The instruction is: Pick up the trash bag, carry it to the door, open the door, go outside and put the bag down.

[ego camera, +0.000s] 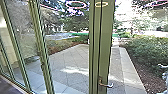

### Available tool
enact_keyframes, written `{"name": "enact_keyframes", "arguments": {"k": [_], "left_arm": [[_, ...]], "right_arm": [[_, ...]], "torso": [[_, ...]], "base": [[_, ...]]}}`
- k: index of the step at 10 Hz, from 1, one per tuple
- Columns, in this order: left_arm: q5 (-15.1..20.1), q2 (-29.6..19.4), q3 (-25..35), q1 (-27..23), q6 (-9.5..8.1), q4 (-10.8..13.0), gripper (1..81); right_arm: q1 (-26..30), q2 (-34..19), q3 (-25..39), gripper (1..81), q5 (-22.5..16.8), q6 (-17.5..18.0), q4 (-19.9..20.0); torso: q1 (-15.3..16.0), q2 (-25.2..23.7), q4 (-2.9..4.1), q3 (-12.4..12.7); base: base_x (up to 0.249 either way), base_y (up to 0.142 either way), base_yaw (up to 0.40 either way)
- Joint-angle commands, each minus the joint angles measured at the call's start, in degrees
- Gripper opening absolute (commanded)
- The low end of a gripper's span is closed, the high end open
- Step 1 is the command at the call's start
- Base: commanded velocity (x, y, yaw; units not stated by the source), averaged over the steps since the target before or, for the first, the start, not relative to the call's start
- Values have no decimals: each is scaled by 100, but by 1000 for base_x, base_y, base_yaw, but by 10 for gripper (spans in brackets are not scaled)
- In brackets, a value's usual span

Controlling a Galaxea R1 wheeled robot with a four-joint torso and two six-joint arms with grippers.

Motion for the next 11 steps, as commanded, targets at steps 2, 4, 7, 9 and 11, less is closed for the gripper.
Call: {"name": "enact_keyframes", "arguments": {"k": [2,4,7,9,11], "left_arm": [[281,-5,2,-368,1,-37,10],[281,-14,-7,-359,-7,-46,10],[281,-5,-7,-368,-7,-98,10],[281,4,-7,-368,-7,-142,10],[281,12,-7,-368,-16,-169,10]], "right_arm": [[1801,-801,331,811,-1509,57,841],[2584,-739,163,811,-2171,75,1079],[3534,-475,-224,811,-3041,558,1062],[4017,-282,-426,811,-3384,839,1009],[4562,16,-618,811,-3796,1180,983]], "torso": [[0,0,0,0],[0,0,0,0],[0,0,0,0],[0,0,0,-2],[0,0,0,-2]], "base": [[0,0,0],[0,0,0],[0,0,0],[0,0,0],[0,0,0]]}}
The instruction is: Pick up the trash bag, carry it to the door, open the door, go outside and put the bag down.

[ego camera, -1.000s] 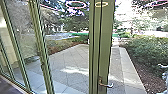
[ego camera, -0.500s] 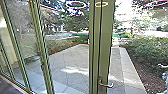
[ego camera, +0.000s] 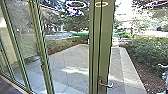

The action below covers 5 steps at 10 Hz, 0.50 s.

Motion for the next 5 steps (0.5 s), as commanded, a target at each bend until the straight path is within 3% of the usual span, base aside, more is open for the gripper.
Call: {"name": "enact_keyframes", "arguments": {"k": [1,5], "left_arm": [[285,4,-2,-368,-5,-54,10],[276,22,-2,-360,-5,-54,10]], "right_arm": [[1299,182,-320,811,-1047,704,49],[2048,754,-162,811,-1574,2805,-1419]], "torso": [[0,0,0,0],[2,0,-2,0]], "base": [[0,0,0],[0,0,0]]}}
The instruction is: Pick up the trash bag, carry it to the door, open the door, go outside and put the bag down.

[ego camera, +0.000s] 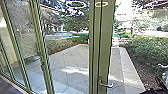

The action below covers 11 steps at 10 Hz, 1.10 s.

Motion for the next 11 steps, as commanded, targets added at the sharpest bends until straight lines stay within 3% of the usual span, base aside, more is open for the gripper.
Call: {"name": "enact_keyframes", "arguments": {"k": [1,6,9,11], "left_arm": [[281,4,3,-363,-8,-42,10],[281,30,3,-355,-52,-51,10],[264,100,3,-355,-52,-51,10],[272,109,3,-355,-52,-51,10]], "right_arm": [[826,434,77,811,-459,1417,-1070],[1028,1216,-705,811,-292,1813,-1096],[1046,1715,-1213,811,-64,2724,-1123],[1116,1998,-1452,811,-64,3008,-1123]], "torso": [[0,0,0,0],[2,2,-2,-2],[5,2,-2,-5],[5,5,-2,-5]], "base": [[0,0,0],[0,0,0],[0,0,0],[0,0,0]]}}
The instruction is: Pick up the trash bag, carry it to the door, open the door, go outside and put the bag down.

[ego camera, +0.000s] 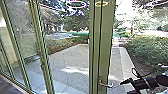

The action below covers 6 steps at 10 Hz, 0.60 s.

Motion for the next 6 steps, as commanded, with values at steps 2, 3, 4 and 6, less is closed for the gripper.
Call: {"name": "enact_keyframes", "arguments": {"k": [2,3,4,6], "left_arm": [[305,13,4,-357,6,-175,10],[305,13,4,-357,6,-193,10],[305,22,4,-357,6,-193,10],[305,13,4,-365,6,-219,10]], "right_arm": [[901,478,-400,811,-22,399,24],[909,697,-628,811,-31,495,-10],[909,845,-785,811,-31,539,-29],[919,1181,-1218,811,-75,680,-64]], "torso": [[2,0,0,0],[2,0,0,-2],[2,0,0,-2],[2,2,0,-2]], "base": [[0,0,0],[0,0,0],[0,0,0],[0,0,0]]}}
